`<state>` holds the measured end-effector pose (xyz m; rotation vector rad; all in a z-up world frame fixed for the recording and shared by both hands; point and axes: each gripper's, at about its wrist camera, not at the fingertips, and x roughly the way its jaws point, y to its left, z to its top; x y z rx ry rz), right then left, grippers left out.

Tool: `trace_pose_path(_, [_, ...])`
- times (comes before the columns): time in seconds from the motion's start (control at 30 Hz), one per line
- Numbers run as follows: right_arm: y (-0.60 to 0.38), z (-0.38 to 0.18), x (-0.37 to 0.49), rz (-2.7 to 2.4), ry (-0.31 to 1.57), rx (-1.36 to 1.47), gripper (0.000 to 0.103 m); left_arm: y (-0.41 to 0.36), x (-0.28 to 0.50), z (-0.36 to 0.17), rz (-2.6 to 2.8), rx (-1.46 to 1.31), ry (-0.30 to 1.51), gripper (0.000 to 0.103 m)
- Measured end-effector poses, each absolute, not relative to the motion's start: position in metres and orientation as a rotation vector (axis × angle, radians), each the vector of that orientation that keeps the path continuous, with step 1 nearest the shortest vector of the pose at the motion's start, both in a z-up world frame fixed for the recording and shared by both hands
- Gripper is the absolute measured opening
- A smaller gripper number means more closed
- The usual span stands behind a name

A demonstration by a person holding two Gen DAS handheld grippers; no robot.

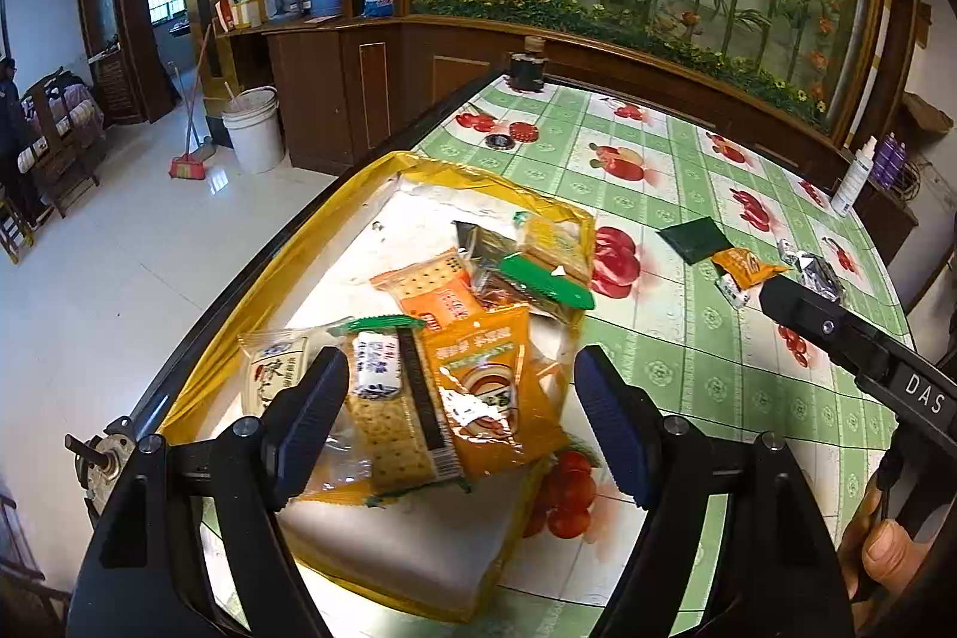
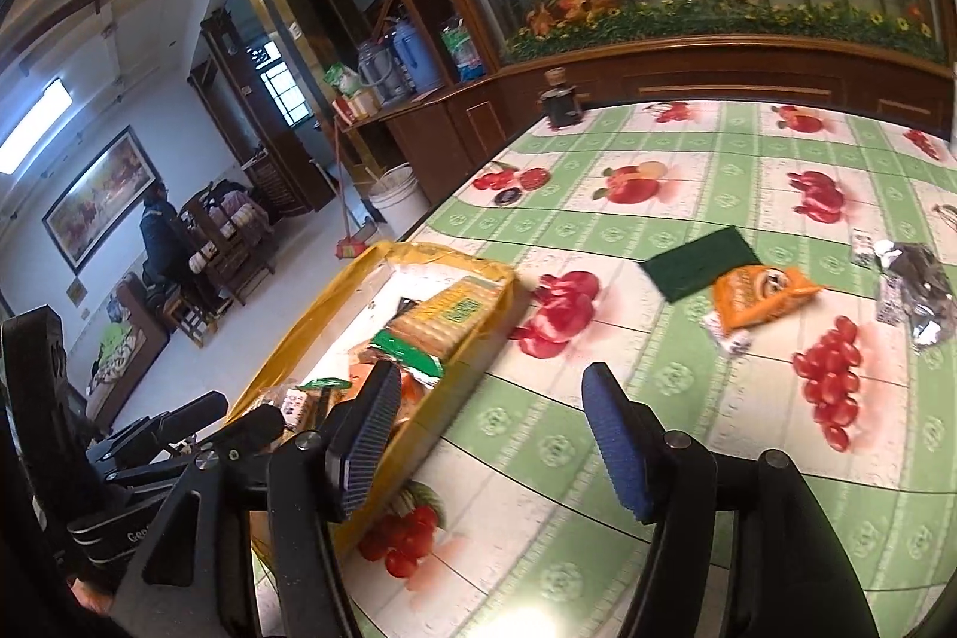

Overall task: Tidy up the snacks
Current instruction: 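Withdraw both grippers toward the small orange chip bag and silver foil bag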

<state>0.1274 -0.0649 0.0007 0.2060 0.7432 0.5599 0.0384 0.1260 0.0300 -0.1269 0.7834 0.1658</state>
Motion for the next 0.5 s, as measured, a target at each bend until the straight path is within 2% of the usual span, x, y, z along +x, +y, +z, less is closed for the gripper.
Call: trace_pose_path(0.5, [-0.157,-0.006,0.112,0.394,0.708,0.26,0.066,0.072,0.045,0.031,0.069,-0.071,0.8,0.078])
